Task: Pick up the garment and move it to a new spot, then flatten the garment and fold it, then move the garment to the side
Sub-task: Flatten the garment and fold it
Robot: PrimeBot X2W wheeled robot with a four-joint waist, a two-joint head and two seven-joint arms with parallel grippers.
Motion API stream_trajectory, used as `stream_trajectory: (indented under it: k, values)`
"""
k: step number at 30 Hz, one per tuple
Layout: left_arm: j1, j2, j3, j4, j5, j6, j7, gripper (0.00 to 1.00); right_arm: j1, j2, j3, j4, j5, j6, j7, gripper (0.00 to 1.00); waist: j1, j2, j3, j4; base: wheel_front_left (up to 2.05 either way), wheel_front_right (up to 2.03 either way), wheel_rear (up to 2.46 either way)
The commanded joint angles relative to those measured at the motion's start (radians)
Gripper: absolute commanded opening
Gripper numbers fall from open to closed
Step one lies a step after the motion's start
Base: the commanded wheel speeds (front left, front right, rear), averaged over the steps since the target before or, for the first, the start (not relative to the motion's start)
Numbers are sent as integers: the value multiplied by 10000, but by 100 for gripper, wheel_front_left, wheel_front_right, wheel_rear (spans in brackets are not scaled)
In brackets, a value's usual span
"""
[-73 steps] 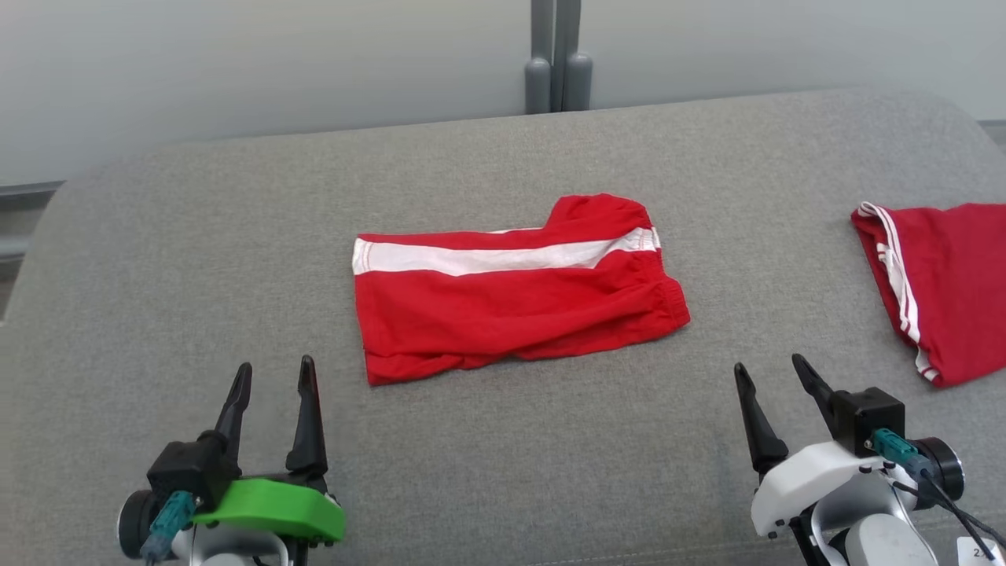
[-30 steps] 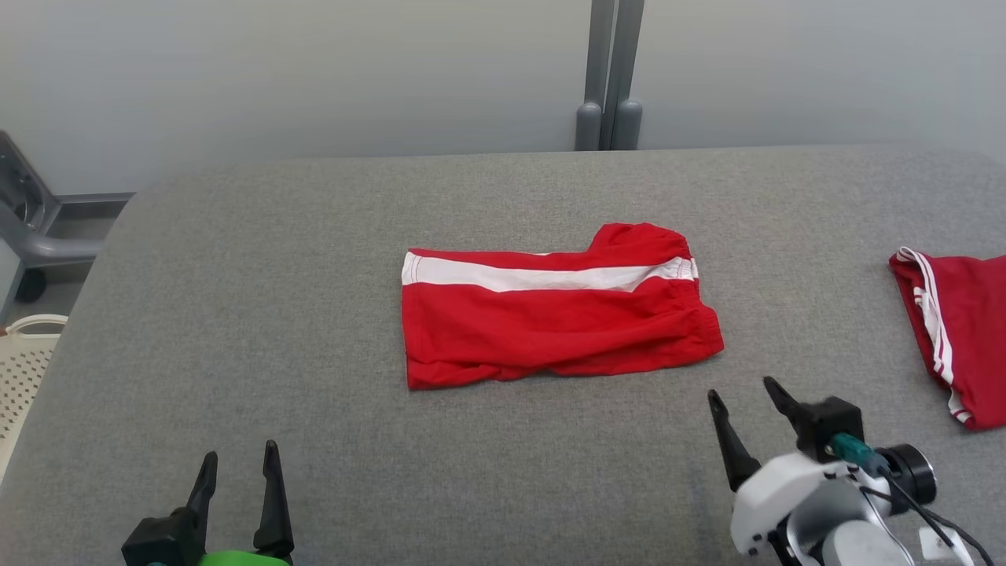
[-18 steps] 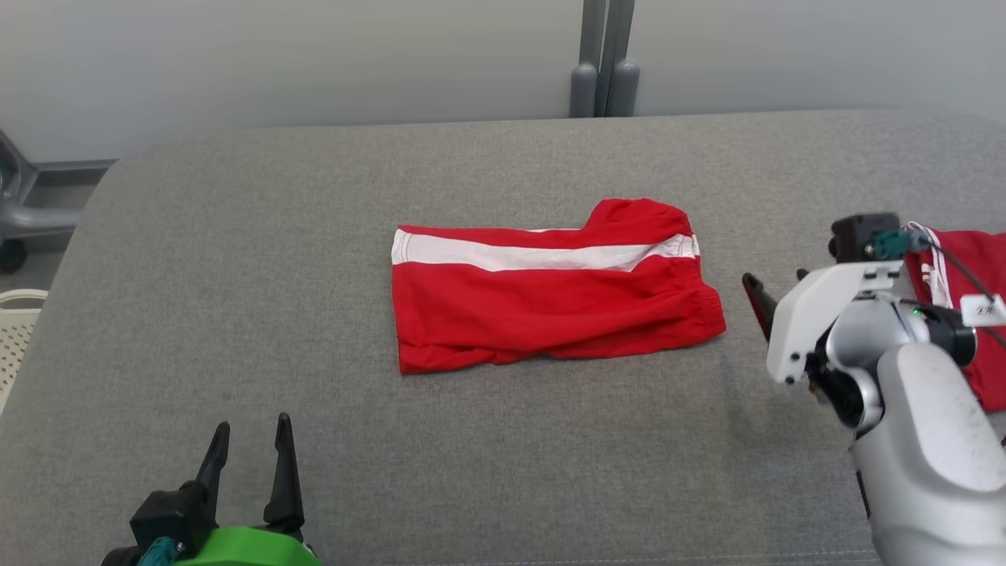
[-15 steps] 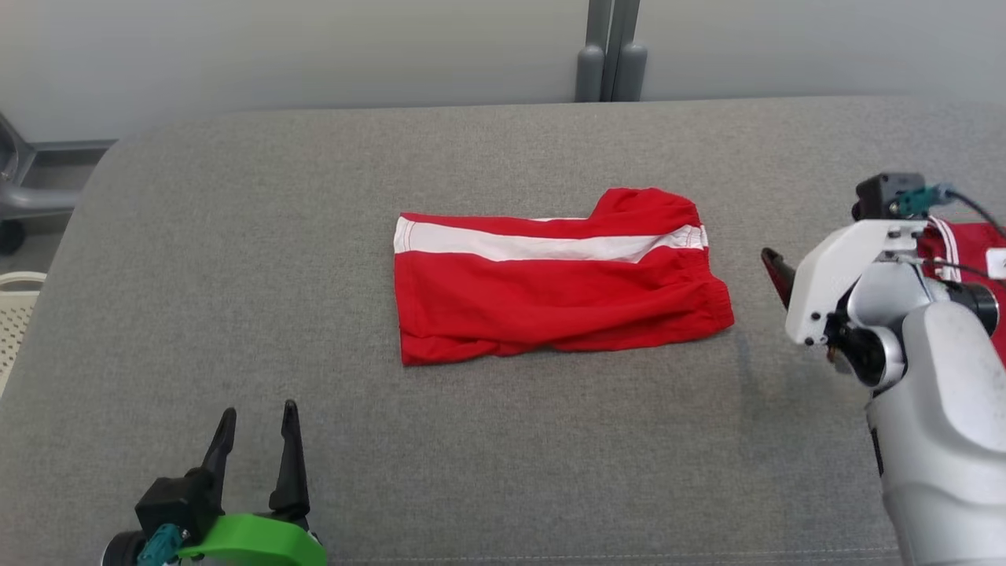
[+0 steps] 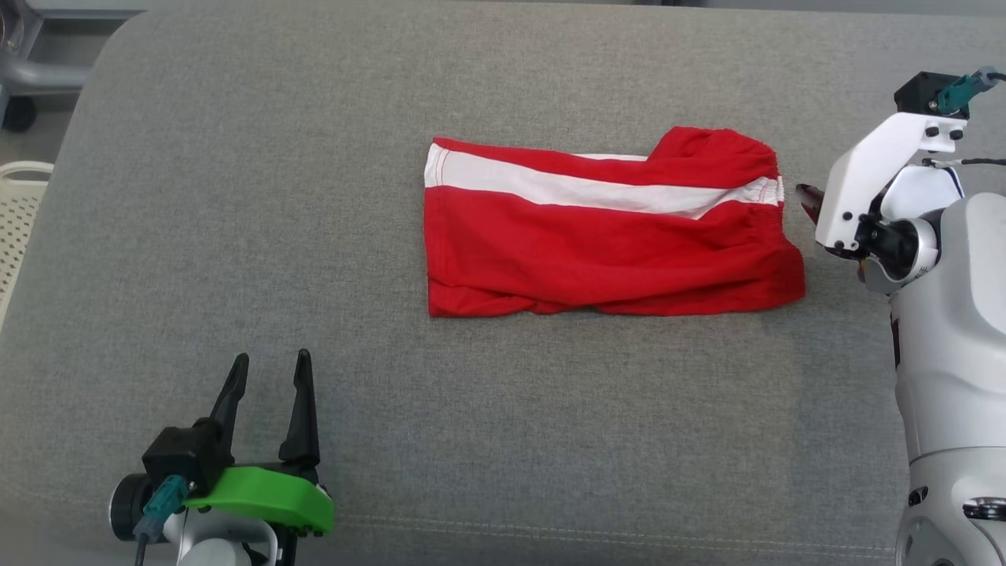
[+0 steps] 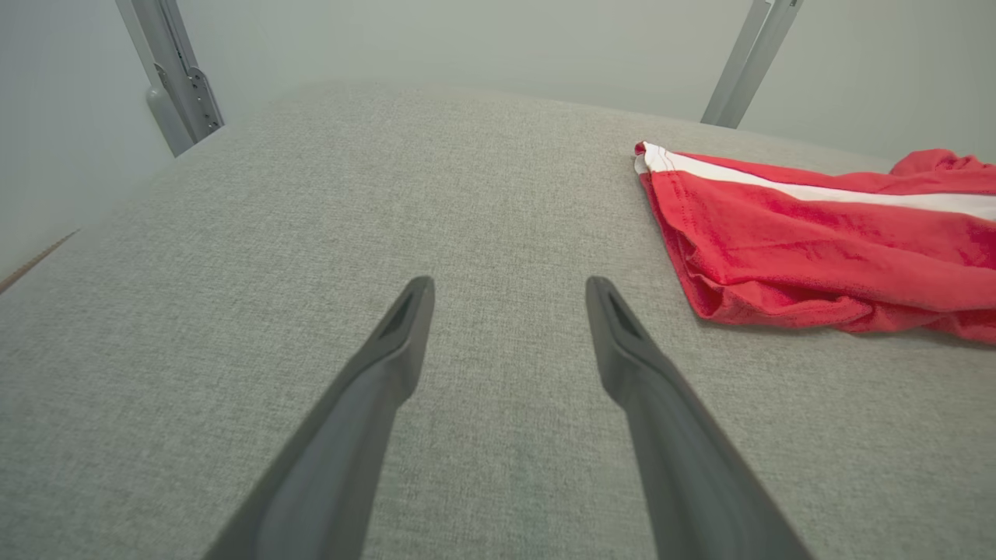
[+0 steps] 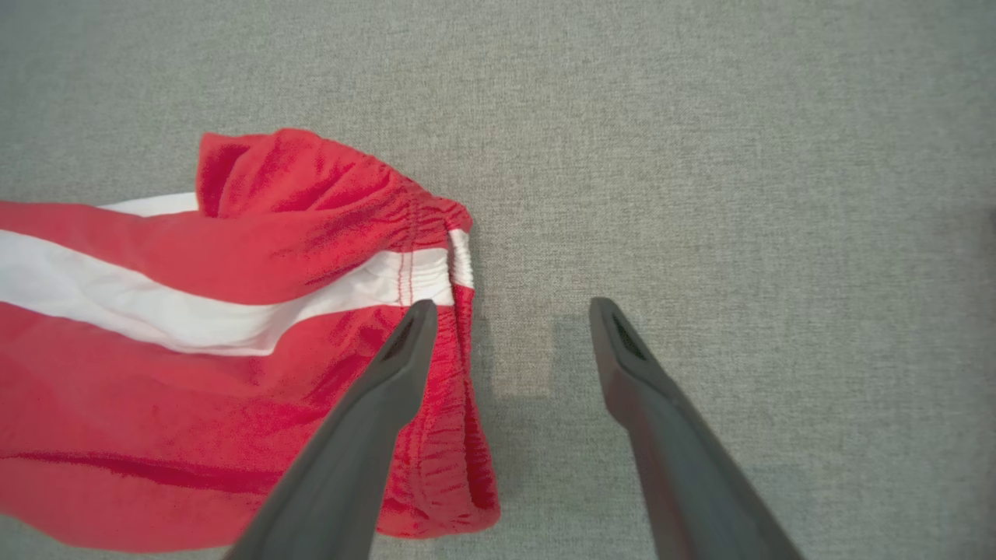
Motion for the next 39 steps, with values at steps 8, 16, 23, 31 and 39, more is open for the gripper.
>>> stream_trajectory:
  k: [8, 16, 23, 31, 39]
  values:
    - [-510, -95, -138, 239, 78, -149, -84, 100, -543, 106, 0, 648, -174, -3, 168, 100, -1, 0, 752, 562, 0, 0, 0]
    - [-561, -207, -200, 413, 70, -259, -81, 100, -602, 24, -193, 1035, -305, -3, 73, 100, -1, 0, 862, 760, 0, 0, 0]
    - [-619, -296, -169, 479, -7, -323, -83, 100, -704, 266, -157, 1396, -73, -2, 376, 100, -1, 0, 1003, 944, 0, 0, 0]
    - [-653, -365, -93, 542, -40, -372, -83, 100, -766, 434, 214, 1499, 32, 0, 634, 100, -1, 0, 1040, 1123, 0, 0, 0]
    - [-745, -457, -73, 657, -98, -445, -84, 100, -765, 279, 311, 1507, -522, -8, 486, 0, -1, 0, 1124, 1215, 0, 0, 0]
